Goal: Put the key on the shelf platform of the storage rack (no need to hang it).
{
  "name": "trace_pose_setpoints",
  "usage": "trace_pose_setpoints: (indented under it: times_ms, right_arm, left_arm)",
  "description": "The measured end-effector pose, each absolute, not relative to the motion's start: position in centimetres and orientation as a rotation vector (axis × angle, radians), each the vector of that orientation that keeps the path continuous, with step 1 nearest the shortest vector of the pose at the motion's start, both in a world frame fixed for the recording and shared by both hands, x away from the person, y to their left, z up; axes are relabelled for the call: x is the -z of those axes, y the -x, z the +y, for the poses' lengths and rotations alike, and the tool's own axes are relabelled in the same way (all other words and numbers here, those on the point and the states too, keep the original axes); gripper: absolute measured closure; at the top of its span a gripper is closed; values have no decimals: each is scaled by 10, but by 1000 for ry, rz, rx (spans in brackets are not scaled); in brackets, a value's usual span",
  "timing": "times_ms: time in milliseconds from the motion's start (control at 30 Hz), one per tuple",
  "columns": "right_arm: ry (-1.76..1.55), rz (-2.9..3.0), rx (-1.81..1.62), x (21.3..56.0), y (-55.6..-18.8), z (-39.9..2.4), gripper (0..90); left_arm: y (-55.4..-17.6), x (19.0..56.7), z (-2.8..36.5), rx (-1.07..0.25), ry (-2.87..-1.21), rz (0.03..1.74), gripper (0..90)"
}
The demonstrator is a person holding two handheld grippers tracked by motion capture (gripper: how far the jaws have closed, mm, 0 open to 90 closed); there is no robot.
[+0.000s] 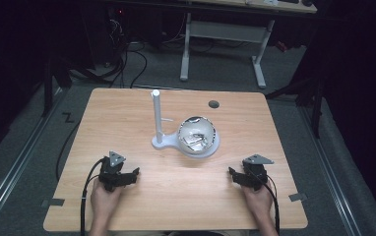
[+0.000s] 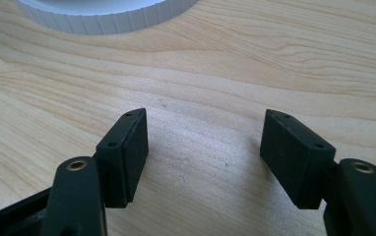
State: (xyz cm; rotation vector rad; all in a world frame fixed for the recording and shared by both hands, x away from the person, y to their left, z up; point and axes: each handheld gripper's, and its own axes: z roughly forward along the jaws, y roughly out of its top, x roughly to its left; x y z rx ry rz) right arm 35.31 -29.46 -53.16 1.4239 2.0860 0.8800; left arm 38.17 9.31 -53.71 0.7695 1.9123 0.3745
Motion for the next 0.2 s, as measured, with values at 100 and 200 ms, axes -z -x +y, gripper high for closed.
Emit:
trace_pose_setpoints:
  times_ms: [100, 200]
  right_arm:
    - [-1425, 2086, -881, 532, -353, -295, 355]
    - [-1426, 2085, -880, 532, -353, -295, 355]
  left_arm:
    - [-382, 537, 93, -374, -768, 1913, 203]
    - [-382, 537, 93, -375, -769, 1912, 203]
